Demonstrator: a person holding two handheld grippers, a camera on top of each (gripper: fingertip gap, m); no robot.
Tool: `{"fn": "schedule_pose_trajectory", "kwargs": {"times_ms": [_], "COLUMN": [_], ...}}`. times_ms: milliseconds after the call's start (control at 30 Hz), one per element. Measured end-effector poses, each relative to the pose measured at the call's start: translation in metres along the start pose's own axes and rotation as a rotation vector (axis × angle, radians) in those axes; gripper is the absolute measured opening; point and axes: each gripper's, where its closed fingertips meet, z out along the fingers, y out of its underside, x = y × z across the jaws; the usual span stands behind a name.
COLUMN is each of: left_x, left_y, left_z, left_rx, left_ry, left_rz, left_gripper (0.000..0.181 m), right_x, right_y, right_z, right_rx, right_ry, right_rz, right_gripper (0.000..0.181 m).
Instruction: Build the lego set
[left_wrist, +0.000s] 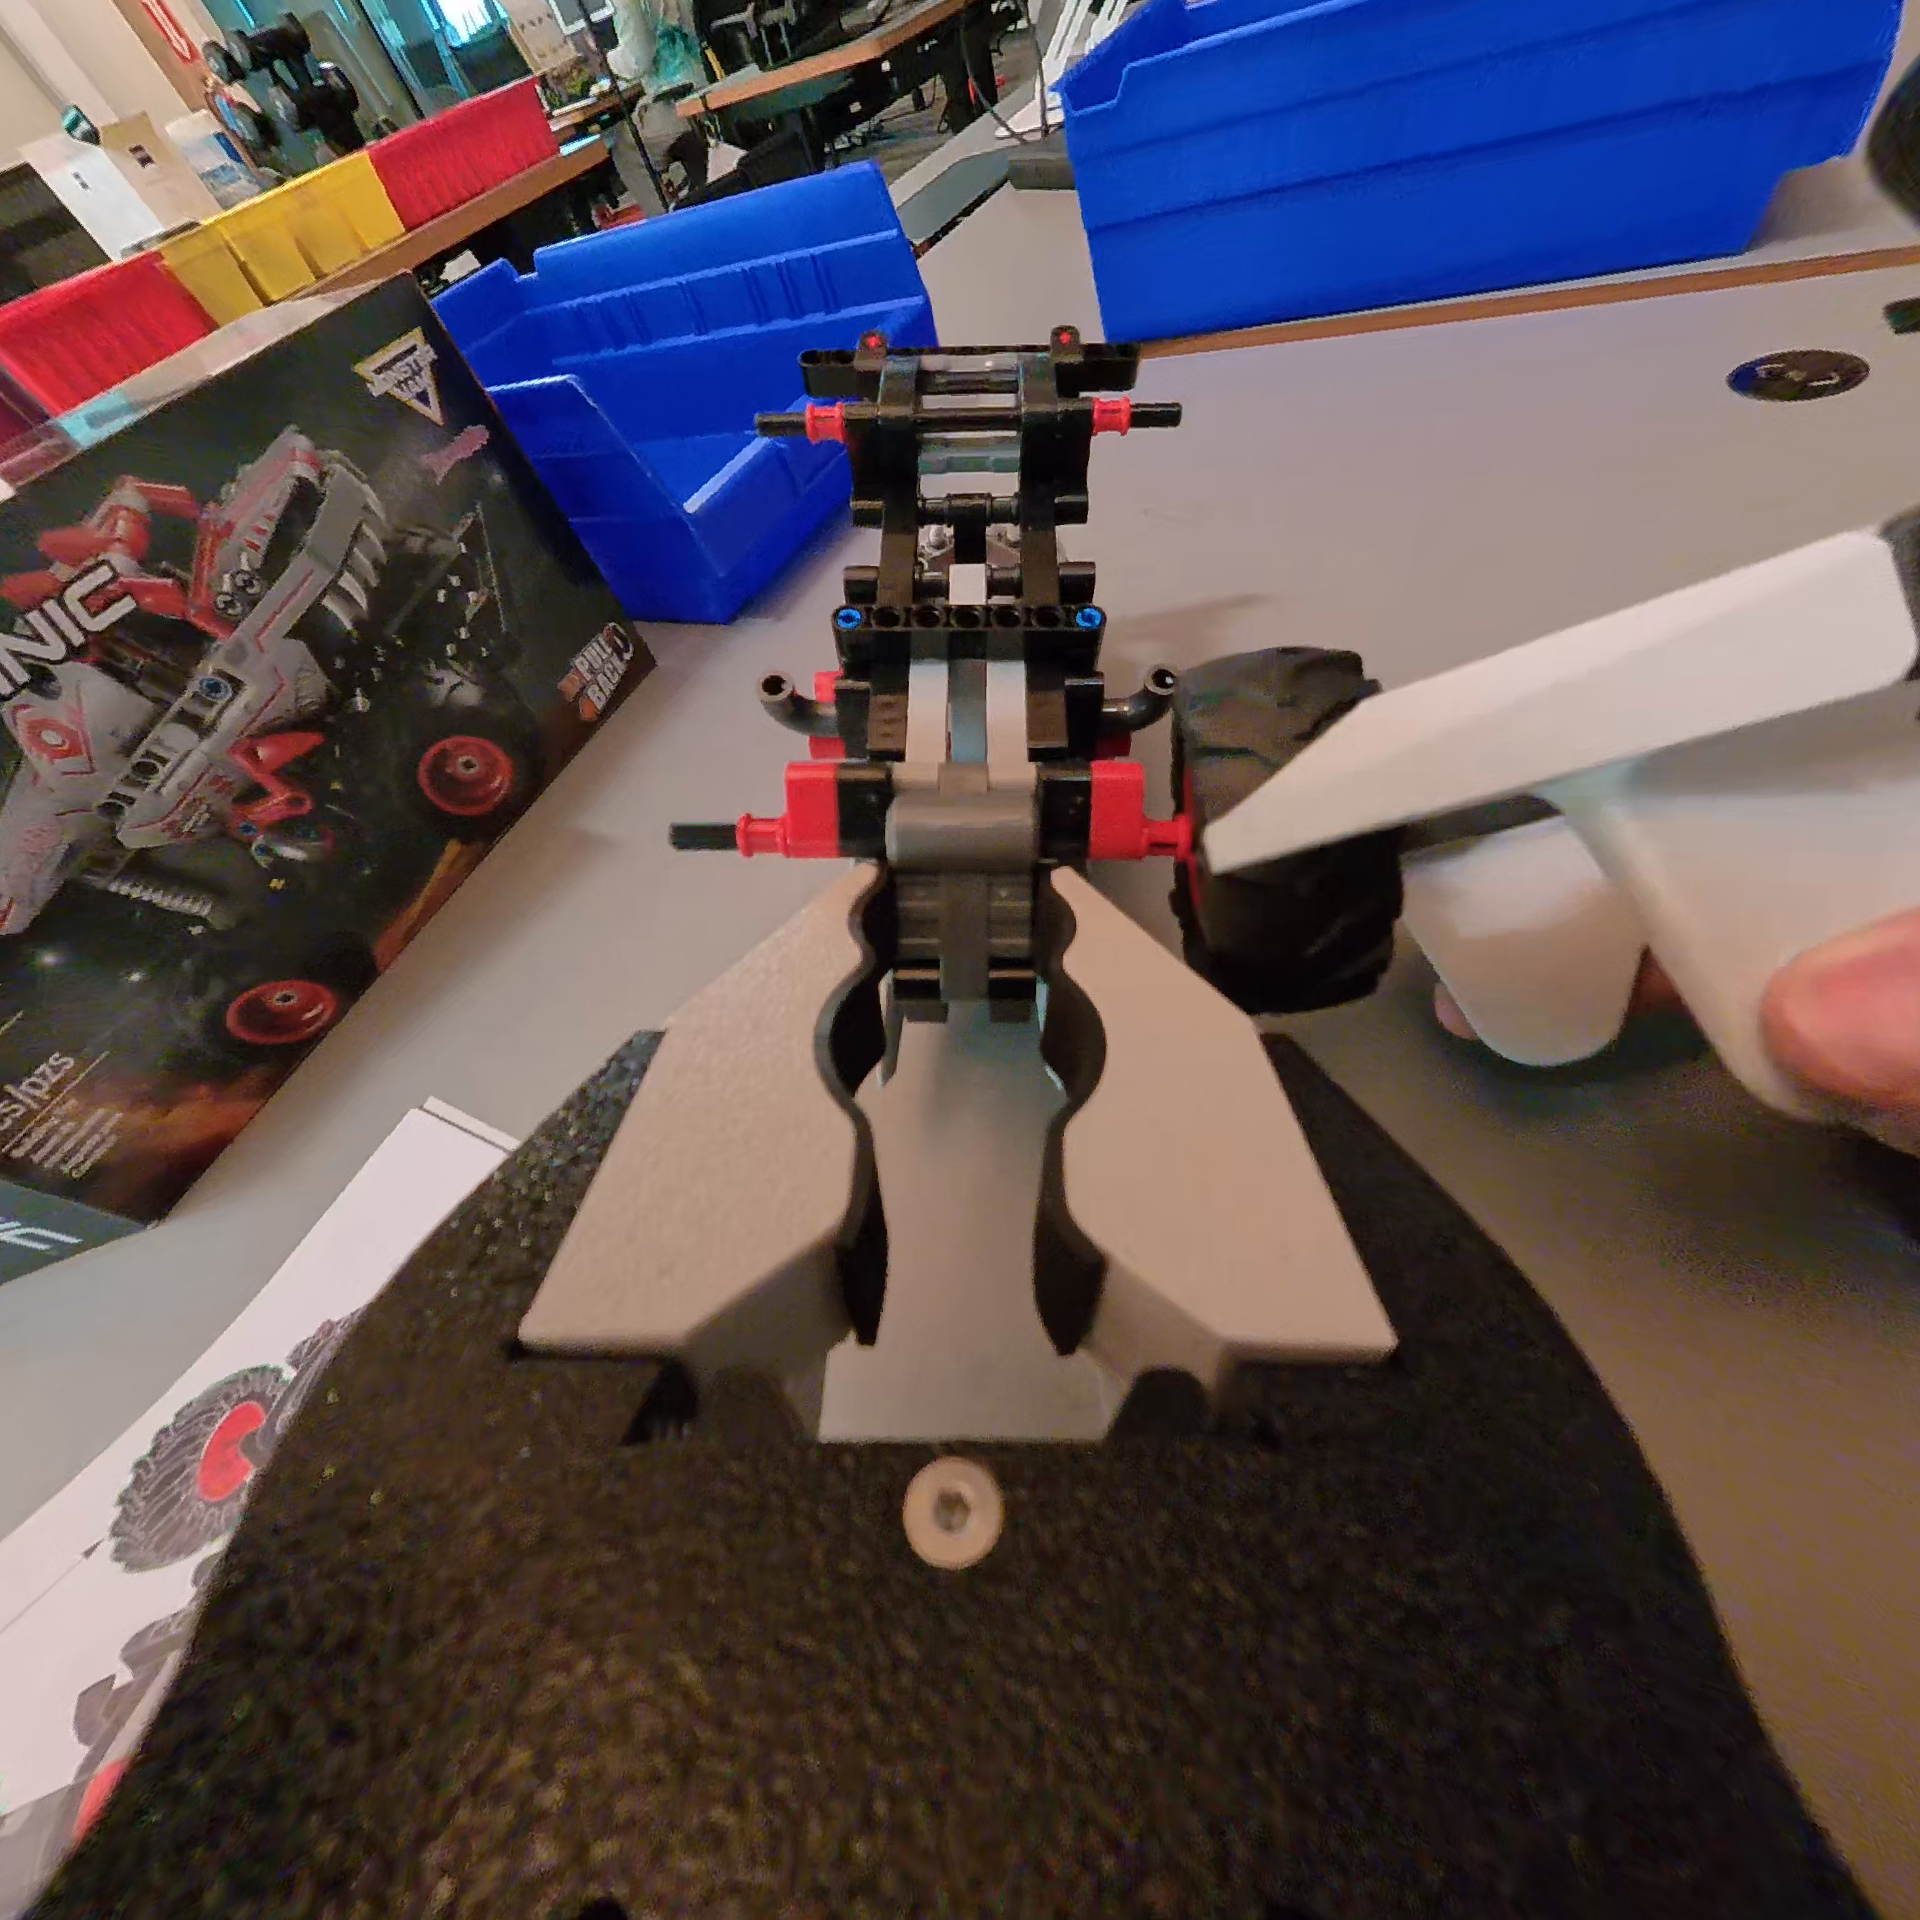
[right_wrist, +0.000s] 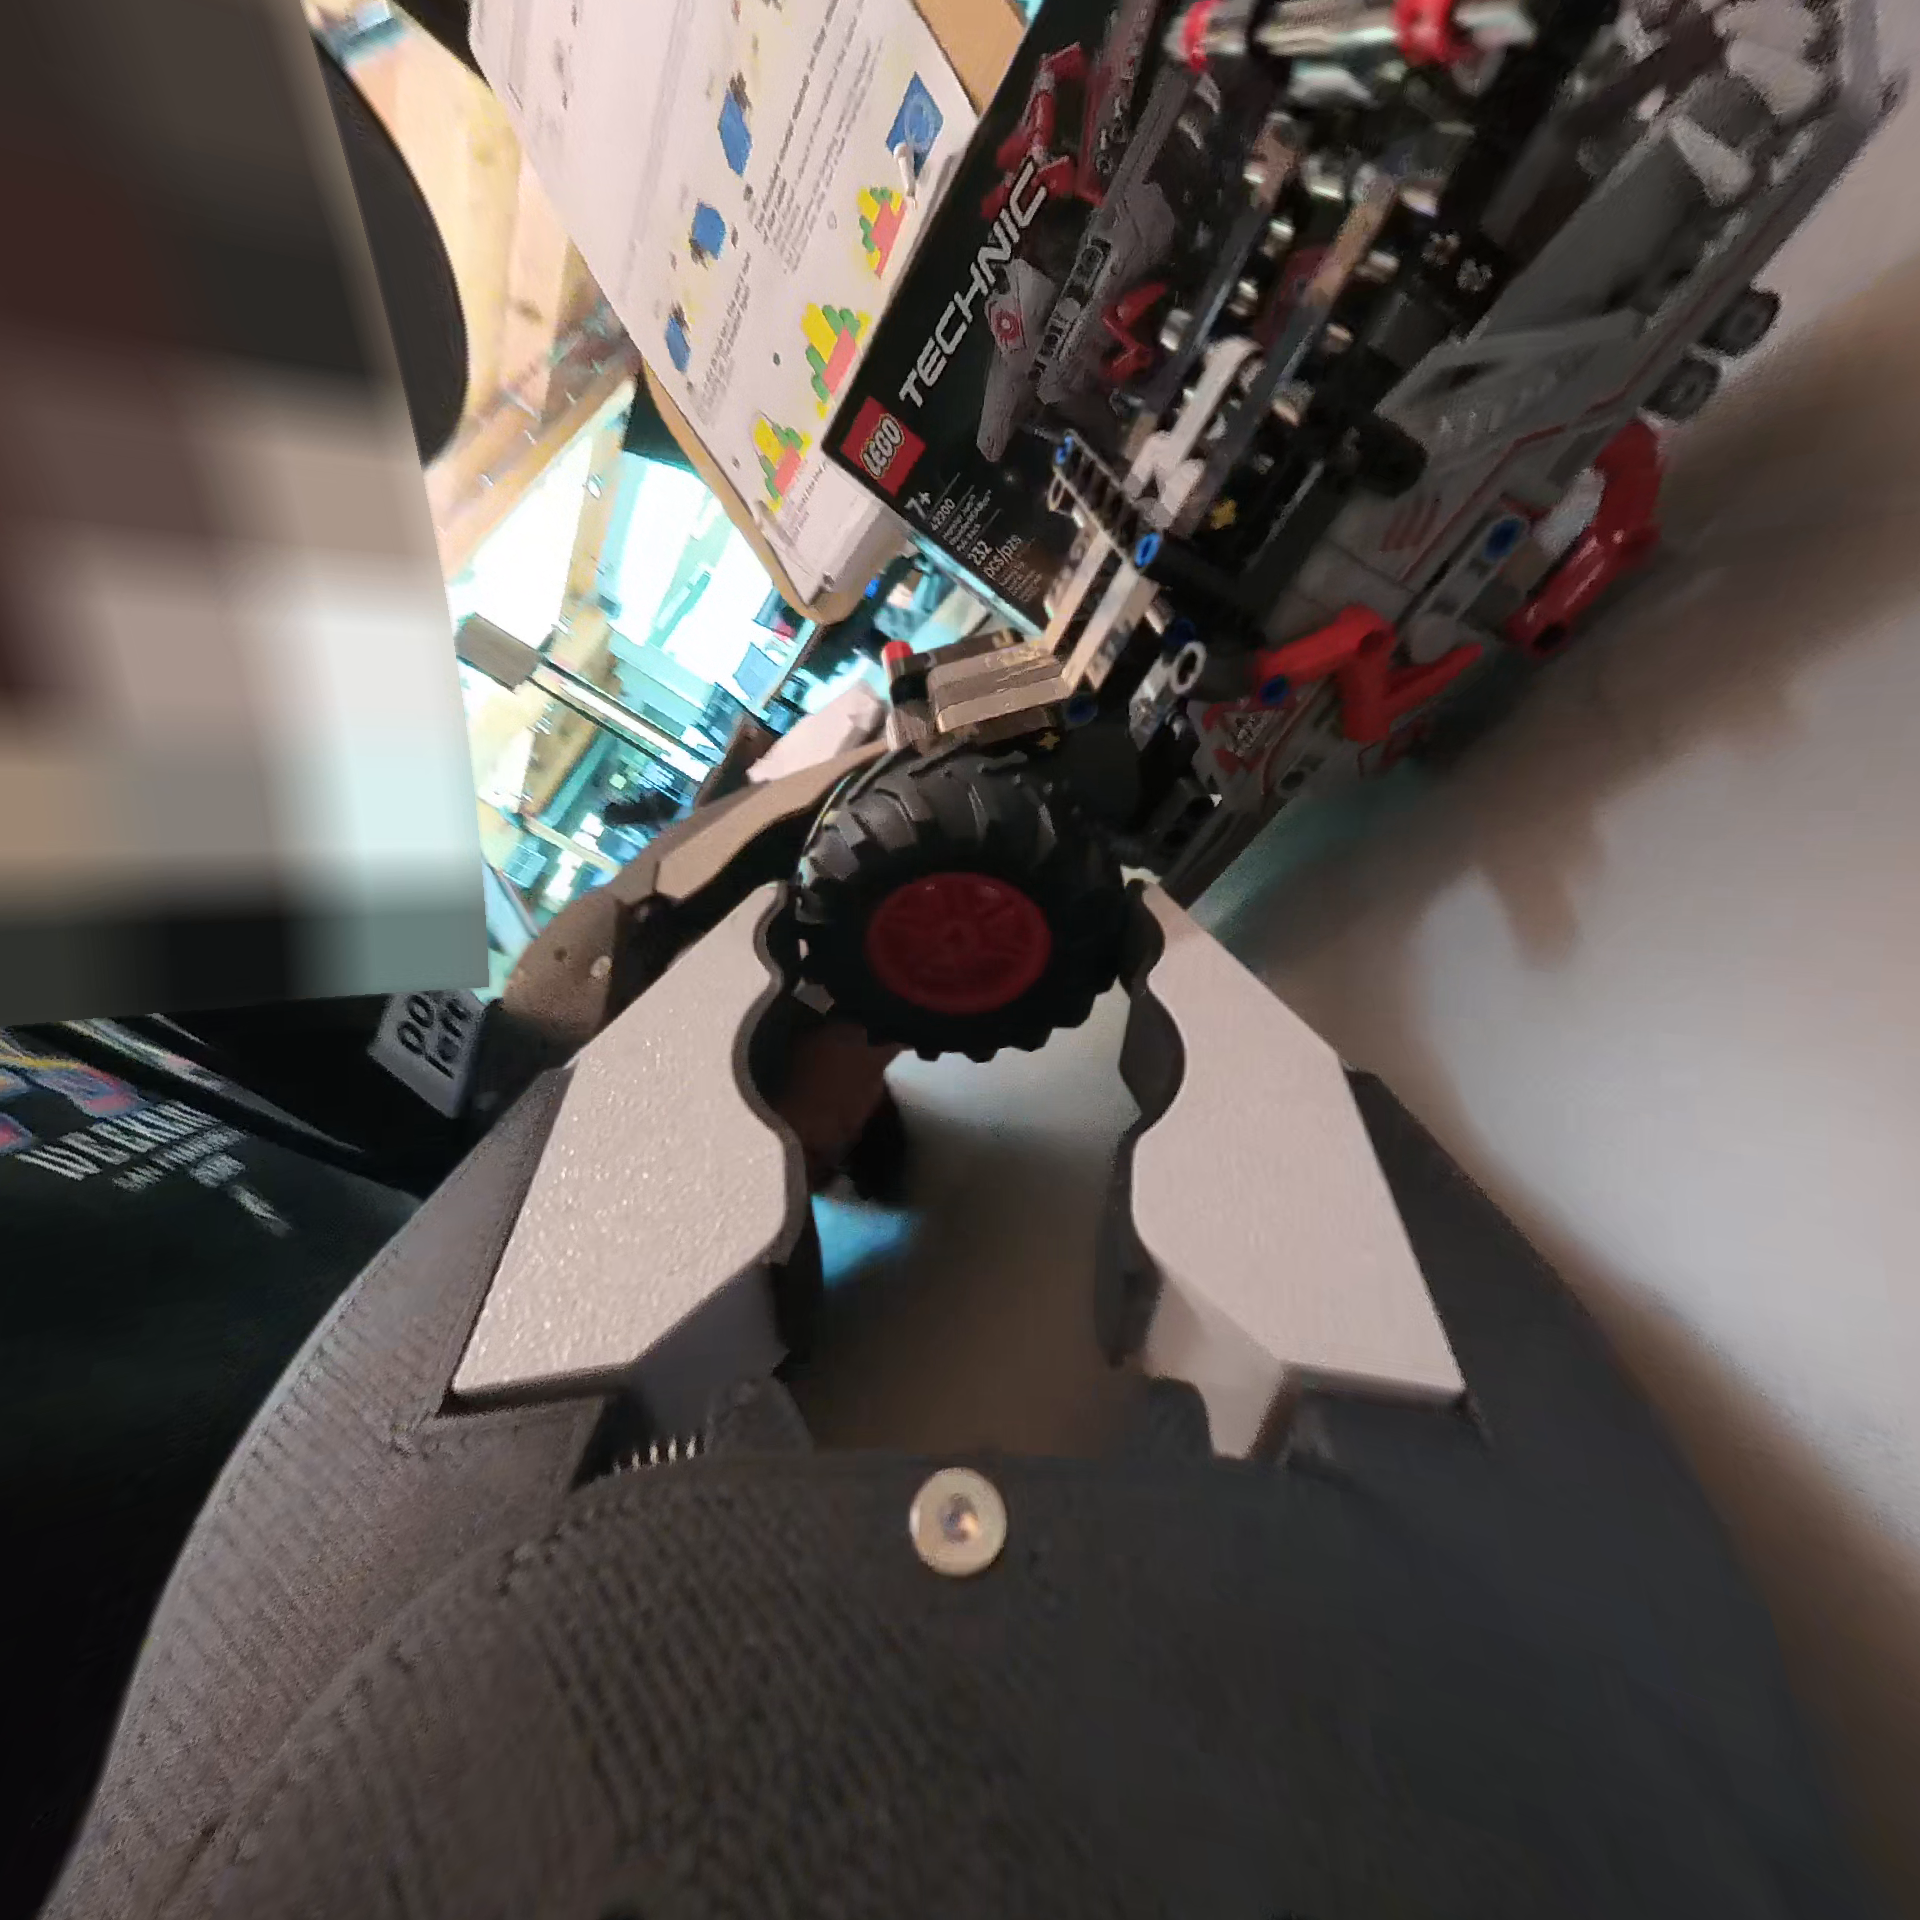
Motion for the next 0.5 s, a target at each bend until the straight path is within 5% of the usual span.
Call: {"fn": "schedule_pose_trajectory", "kwargs": {"times_ms": [333, 500], "left_x": [-0.0034, -0.0039], "left_y": [0.0007, -0.0001], "left_z": [-0.0006, -0.0018], "left_rx": [-0.004, 0.005], "left_ry": [0.005, 0.004], "left_rz": [-0.045, -0.045], "left_gripper": [0.023, 0.023], "right_x": [0.0012, 0.0003], "right_y": [-0.005, -0.0038], "right_z": [0.0036, 0.0044], "right_rx": [-0.106, -0.11], "right_ry": [0.159, 0.142], "right_rz": [-0.454, -0.38], "right_gripper": [0.062, 0.062]}}
